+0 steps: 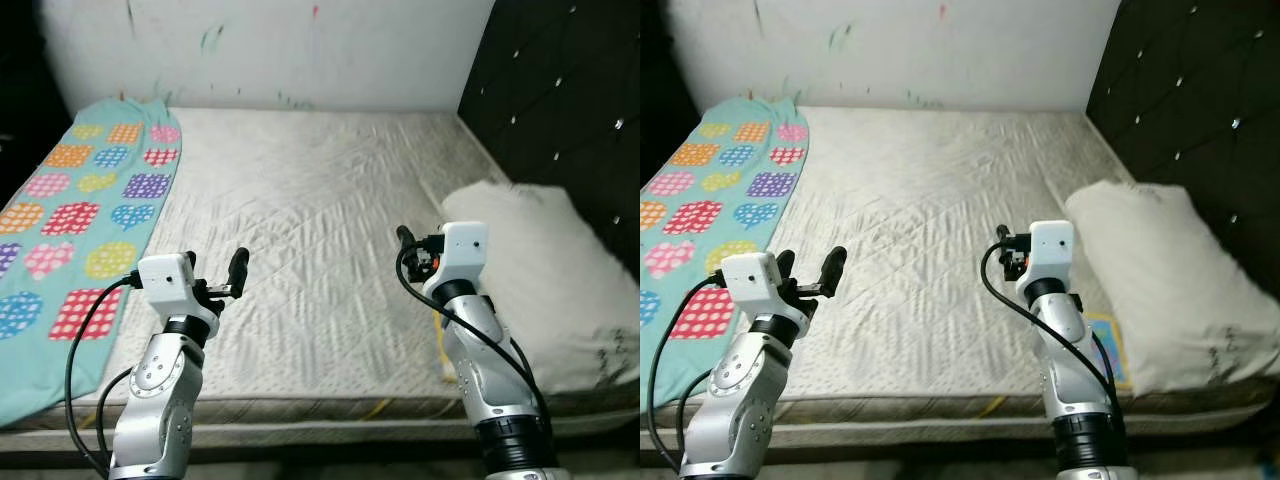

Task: Clean up the room

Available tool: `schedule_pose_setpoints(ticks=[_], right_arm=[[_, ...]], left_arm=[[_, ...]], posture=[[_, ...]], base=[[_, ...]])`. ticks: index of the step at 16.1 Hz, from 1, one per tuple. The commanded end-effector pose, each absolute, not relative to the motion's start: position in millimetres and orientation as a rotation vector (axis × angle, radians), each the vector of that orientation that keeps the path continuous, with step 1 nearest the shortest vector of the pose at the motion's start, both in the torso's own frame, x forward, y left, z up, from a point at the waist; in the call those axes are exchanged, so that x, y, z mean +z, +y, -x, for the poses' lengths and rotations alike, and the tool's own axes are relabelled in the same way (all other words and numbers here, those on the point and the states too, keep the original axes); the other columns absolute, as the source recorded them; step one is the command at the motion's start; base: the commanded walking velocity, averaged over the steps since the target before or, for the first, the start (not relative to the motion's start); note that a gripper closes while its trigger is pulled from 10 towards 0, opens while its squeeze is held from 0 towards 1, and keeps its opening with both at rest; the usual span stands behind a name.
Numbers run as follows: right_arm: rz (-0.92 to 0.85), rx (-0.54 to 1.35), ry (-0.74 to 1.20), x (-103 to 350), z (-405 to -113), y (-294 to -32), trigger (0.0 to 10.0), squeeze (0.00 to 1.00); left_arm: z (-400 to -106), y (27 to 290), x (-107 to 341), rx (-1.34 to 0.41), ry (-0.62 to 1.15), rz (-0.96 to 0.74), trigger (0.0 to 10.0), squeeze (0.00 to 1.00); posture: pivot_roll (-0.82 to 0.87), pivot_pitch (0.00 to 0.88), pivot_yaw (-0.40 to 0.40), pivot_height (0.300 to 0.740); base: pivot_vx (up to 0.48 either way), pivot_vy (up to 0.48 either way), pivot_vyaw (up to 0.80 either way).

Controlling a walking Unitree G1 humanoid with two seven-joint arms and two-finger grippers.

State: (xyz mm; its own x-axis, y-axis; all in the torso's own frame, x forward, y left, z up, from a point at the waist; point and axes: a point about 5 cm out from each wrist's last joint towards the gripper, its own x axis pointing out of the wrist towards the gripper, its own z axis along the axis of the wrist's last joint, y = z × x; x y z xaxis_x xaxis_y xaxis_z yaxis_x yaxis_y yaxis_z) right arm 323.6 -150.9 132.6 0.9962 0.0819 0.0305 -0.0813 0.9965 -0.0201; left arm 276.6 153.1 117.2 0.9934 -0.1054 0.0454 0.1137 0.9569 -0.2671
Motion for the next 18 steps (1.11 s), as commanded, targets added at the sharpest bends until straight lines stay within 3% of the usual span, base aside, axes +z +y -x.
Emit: schedule_pose_setpoints(ticks=[1,4,10,18], right_arm=[[0.021,0.056,-0.031,132.5,-322.9,-159.0,10.0,0.0],[0.019,0.059,-0.028,131.7,-322.8,-158.5,10.0,0.0],[0.022,0.062,-0.028,131.8,-323.3,-158.0,10.0,0.0],[0.018,0.063,-0.032,131.7,-324.3,-156.4,10.0,0.0]], left_arm=[[-277.8,145.6,119.7,-0.133,-0.034,0.274,10.0,0.0],[-278.1,145.9,119.6,-0.13,-0.034,0.271,10.0,0.0],[-276.4,141.4,123.3,-0.178,-0.059,0.278,10.0,0.0],[-276.9,140.4,123.3,-0.206,-0.057,0.273,10.0,0.0]], posture=[[-0.07,0.0,-0.015,0.74],[-0.07,0.0,-0.016,0.74],[-0.07,0.0,-0.015,0.74],[-0.07,0.0,-0.007,0.74]], base=[[0.0,0.48,0.0],[0.0,0.455,0.0],[0.0,0.0,0.0],[0.294,0.0,0.0]])
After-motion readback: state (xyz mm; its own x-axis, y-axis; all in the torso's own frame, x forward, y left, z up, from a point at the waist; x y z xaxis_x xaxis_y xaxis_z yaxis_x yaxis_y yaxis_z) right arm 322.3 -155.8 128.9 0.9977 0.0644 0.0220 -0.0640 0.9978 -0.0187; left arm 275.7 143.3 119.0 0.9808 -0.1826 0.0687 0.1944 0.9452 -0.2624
